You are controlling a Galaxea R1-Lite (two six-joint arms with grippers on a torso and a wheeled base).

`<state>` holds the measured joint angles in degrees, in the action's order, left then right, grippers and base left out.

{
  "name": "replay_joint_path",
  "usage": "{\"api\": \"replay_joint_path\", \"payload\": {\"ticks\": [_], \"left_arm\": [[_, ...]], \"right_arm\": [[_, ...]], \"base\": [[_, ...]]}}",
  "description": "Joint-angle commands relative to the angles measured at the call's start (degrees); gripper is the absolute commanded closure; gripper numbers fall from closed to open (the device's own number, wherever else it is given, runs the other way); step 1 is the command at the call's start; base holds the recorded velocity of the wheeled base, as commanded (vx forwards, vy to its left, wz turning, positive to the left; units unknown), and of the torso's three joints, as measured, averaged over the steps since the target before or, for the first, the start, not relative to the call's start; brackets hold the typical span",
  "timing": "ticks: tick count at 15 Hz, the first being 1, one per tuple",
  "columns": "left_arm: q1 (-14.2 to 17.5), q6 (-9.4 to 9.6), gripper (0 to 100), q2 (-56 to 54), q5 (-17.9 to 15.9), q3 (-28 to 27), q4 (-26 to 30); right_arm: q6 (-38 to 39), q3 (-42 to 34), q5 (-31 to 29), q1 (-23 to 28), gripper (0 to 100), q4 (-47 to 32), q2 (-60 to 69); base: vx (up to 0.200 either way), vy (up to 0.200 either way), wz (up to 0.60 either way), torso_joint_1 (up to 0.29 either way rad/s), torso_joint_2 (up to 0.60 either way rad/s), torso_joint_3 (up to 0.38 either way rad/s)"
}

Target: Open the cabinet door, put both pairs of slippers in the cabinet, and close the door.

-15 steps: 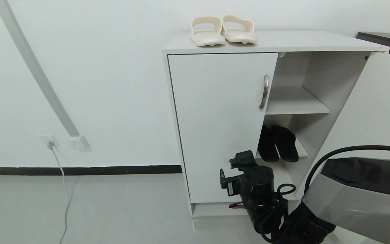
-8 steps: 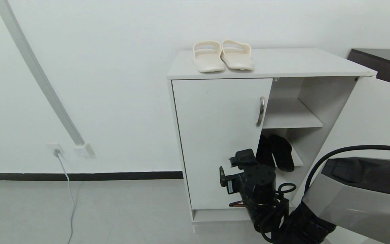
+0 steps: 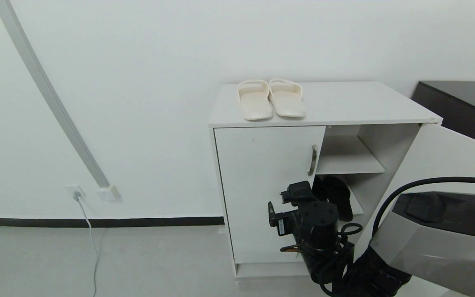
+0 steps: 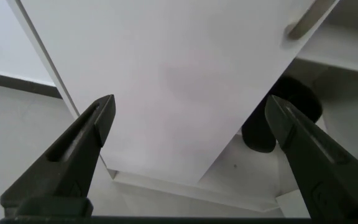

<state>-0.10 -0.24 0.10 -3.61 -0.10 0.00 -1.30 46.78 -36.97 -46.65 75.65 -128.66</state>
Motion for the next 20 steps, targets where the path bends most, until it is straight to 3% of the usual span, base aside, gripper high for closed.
{"api": "replay_joint_path", "payload": {"ticks": [1,20], "left_arm": [[0.01,-0.02,100,-0.01,0.0,0.01,0.0],[0.01,-0.02,100,-0.01,0.0,0.01,0.0]], "right_arm": [[-0.1,-0.02,0.06,-0.02,0,0.02,0.16],[-0.19,0.16,0.06,0.86,0,0.02,-0.01]], "base": [[0.0,0.0,0.0,0.183,-0.5,-0.315],[0.0,0.0,0.0,0.219,-0.51,-0.296]]}}
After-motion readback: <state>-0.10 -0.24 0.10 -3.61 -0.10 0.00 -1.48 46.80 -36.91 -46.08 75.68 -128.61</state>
